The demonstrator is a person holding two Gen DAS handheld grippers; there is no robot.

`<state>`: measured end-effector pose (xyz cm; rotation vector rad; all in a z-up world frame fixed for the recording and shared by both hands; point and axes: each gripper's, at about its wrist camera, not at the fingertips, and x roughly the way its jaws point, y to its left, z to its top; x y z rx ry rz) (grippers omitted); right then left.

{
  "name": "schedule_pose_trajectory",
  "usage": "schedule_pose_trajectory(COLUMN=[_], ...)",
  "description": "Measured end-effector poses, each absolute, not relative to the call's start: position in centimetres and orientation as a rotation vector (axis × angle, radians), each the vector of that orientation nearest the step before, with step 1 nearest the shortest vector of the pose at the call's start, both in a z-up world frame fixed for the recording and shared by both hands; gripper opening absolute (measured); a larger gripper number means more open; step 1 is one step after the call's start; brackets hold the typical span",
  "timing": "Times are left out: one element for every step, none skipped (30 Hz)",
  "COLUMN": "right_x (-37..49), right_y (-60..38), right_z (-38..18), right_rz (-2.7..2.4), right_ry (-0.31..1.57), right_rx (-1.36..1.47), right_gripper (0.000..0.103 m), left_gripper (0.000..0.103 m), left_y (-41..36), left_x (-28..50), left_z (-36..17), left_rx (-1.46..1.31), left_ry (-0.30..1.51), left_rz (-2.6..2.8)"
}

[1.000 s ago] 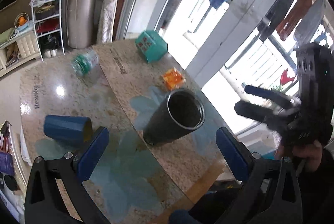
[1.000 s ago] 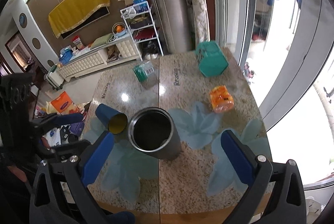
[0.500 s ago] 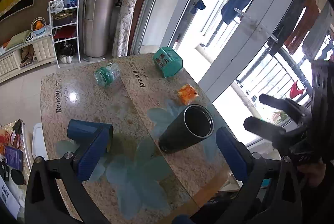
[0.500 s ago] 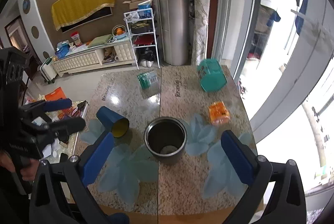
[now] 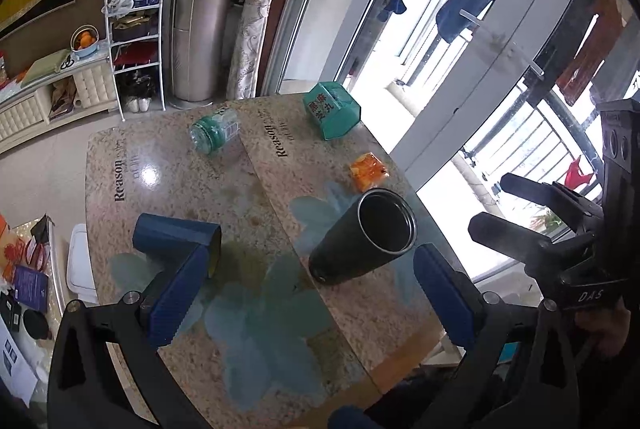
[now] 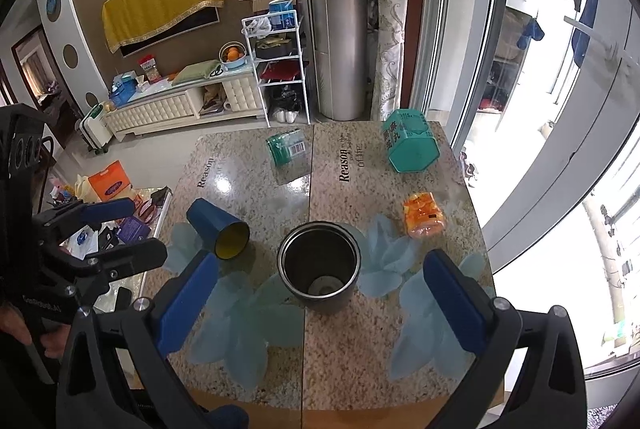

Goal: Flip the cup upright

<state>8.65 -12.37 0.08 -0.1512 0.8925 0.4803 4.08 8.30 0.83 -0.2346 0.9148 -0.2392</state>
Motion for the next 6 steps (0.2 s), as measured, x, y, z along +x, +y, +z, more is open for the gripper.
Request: schedule_pose_trajectory(right_x=[8.65,8.65,8.55,8.49,8.46,8.43], right_y=[-12.37,-12.37,-12.34,-12.33,-12.36,-12.39], right_z=[0.06,0.01,0.1,0.11,0.04,-0.02], right_rz=[0.482,0.482,0.481,0.48,0.479,0.477], right_ry=[0.893,0.894,0.894,0.896,0.899,0.901], right_rx=[-0.151,-0.151,-0.153,-0.152,-0.151,-0.149], right_gripper=[0.103,0.103,0.103,0.103,0.103,0.103], left_gripper=[0.103,0.103,0.103,0.103,0.103,0.103], left_y=[8.32,8.37,8.4,8.46,8.47,8.44], left_x=[4.08,4.04,4.05,4.12,4.17,4.24], left_z=[0.84,0.87,0.86,0.8,0.75,0.65], left_rx=[-0.24,-0.245,-0.249,-0.259,-0.262,-0.26], left_ry=[0.91,0.905,0.902,0.903,0.907,0.912], left_rz=[-0.244,-0.248,-0.251,-0.259,-0.263,-0.264])
